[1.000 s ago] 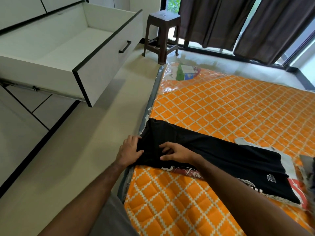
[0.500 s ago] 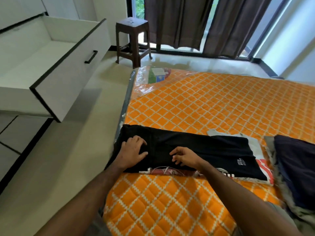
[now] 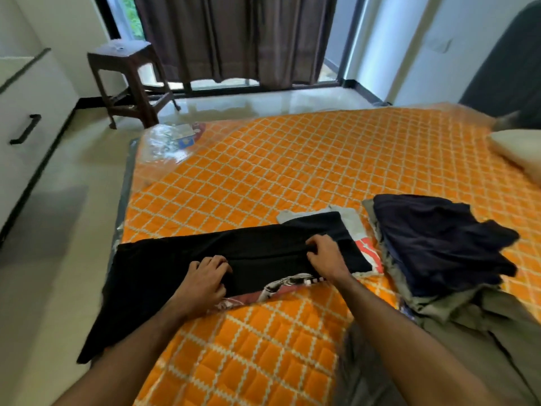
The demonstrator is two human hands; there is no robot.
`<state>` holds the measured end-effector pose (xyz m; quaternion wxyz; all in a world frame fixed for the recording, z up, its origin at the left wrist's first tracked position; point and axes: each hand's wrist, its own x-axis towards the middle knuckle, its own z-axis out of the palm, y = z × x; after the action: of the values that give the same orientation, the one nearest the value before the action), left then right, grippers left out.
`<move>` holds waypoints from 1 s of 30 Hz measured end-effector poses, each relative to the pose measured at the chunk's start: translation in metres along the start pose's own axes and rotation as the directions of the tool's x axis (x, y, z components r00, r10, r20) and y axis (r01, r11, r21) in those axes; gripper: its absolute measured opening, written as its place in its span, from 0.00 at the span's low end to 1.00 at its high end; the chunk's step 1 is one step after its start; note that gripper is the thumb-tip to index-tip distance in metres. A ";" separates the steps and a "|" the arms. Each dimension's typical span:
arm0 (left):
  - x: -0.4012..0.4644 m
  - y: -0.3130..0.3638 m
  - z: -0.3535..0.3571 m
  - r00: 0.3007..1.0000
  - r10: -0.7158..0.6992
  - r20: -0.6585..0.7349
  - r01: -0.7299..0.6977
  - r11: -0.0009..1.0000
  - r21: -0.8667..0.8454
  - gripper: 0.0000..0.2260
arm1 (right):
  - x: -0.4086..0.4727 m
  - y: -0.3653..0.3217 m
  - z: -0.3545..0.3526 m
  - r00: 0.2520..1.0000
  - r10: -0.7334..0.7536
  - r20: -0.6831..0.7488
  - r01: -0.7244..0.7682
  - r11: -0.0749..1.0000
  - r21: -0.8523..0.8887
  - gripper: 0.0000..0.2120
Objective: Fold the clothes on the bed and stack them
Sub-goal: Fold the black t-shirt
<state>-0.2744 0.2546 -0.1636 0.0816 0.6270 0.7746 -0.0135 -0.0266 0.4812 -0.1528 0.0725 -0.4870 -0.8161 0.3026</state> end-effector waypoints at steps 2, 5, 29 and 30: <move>0.023 0.022 -0.002 1.000 0.014 0.023 -0.013 0.999 -0.042 0.17 | 0.005 0.017 -0.013 0.987 0.134 -0.093 -0.141 0.988 -0.068 0.17; 0.062 0.066 -0.002 0.996 0.049 0.071 -0.041 0.993 -0.112 0.22 | 0.021 0.050 -0.033 0.938 0.308 -0.163 -0.316 0.948 -0.026 0.25; 0.096 0.136 0.003 0.973 -0.007 0.230 0.182 0.633 -0.752 0.32 | 0.049 -0.002 -0.081 0.979 0.071 0.193 -0.171 0.805 0.569 0.13; 0.087 0.133 -0.003 0.963 -0.029 0.269 0.252 0.458 -0.852 0.32 | 0.047 -0.019 -0.078 0.979 0.034 0.200 -0.140 0.827 0.544 0.17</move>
<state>-0.1625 0.3675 -0.1621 0.4744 0.4234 0.7061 0.3116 -0.0330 0.5467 -0.0871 0.1221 -0.4521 -0.6729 0.5726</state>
